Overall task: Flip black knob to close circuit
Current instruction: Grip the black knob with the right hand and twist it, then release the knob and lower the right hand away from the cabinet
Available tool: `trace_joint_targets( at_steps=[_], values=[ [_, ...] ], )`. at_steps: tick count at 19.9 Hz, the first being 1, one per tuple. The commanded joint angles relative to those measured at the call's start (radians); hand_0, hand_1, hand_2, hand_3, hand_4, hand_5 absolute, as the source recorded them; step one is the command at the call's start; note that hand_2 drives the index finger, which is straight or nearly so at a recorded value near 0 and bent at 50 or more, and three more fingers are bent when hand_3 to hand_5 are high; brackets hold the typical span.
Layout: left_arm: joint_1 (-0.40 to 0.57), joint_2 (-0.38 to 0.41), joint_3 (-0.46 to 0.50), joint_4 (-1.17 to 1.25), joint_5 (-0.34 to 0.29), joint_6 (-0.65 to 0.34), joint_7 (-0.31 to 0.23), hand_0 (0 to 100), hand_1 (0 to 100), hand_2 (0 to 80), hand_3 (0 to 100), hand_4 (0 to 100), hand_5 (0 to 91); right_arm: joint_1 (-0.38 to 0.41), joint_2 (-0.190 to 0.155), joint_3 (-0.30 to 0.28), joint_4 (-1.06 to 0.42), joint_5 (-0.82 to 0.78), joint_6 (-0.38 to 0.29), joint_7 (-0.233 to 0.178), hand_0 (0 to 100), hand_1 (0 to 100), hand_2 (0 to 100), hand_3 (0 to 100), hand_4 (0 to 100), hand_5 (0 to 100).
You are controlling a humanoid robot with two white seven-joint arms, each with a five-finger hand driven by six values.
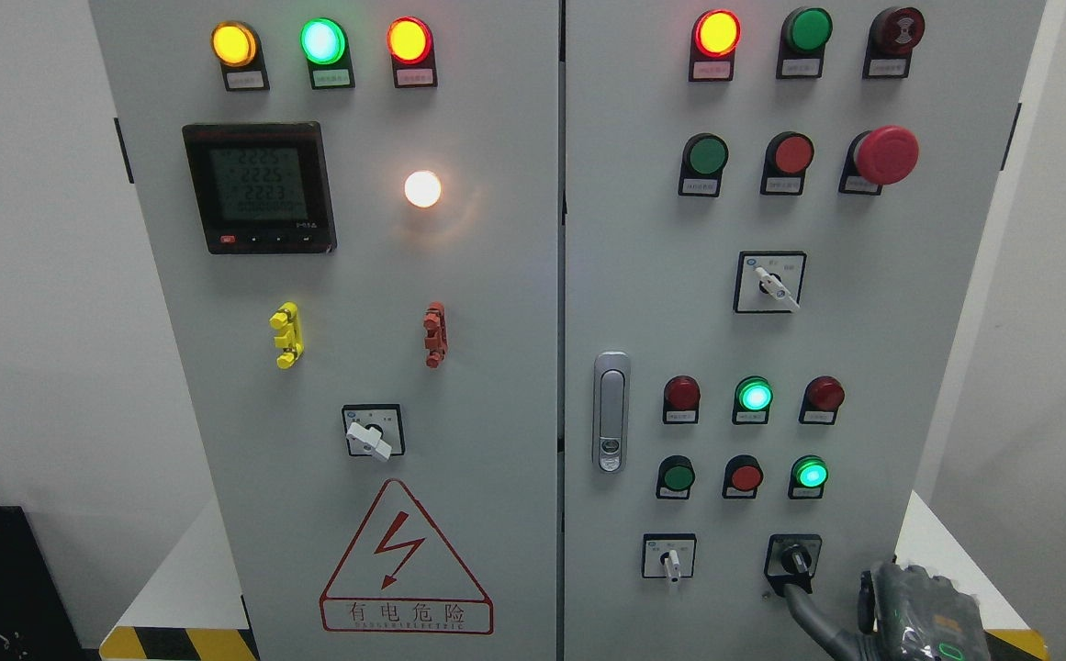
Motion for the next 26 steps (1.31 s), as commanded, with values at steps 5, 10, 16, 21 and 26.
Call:
trace_joint_targets(
  at_steps=[5, 10, 16, 21, 26],
  values=[
    [0.034, 0.0, 0.011, -0.034, 0.008, 0.0, 0.0, 0, 0, 0.0, 5, 3, 0.0, -0.008, -0.005, -0.011, 0.004, 0.0, 0.002, -0.013, 0, 7, 90, 100, 79, 86],
    [0.034, 0.0, 0.011, -0.034, 0.008, 0.0, 0.0, 0, 0, 0.0, 5, 3, 0.0, -0.006, -0.008, -0.023, 0.007, 0.0, 0.002, -0.014, 0, 8, 90, 100, 79, 87],
    [0.034, 0.0, 0.011, -0.034, 0.008, 0.0, 0.0, 0, 0, 0.0, 5, 3, 0.0, -0.006, -0.011, -0.036, 0.018, 0.0, 0.0, -0.016, 0, 11, 90, 100, 79, 87],
    [0.034, 0.0, 0.011, -0.034, 0.008, 0.0, 0.0, 0, 0, 0.0, 5, 3, 0.0, -0.009, -0.011, -0.04, 0.021, -0.002, -0.001, -0.016, 0, 12, 90, 100, 79, 87],
    [0.034, 0.0, 0.011, -0.034, 0.008, 0.0, 0.0, 0, 0, 0.0, 5, 3, 0.0, -0.006, -0.011, -0.033, 0.018, -0.02, 0.0, -0.022, 0, 12, 90, 100, 79, 87]
  ],
)
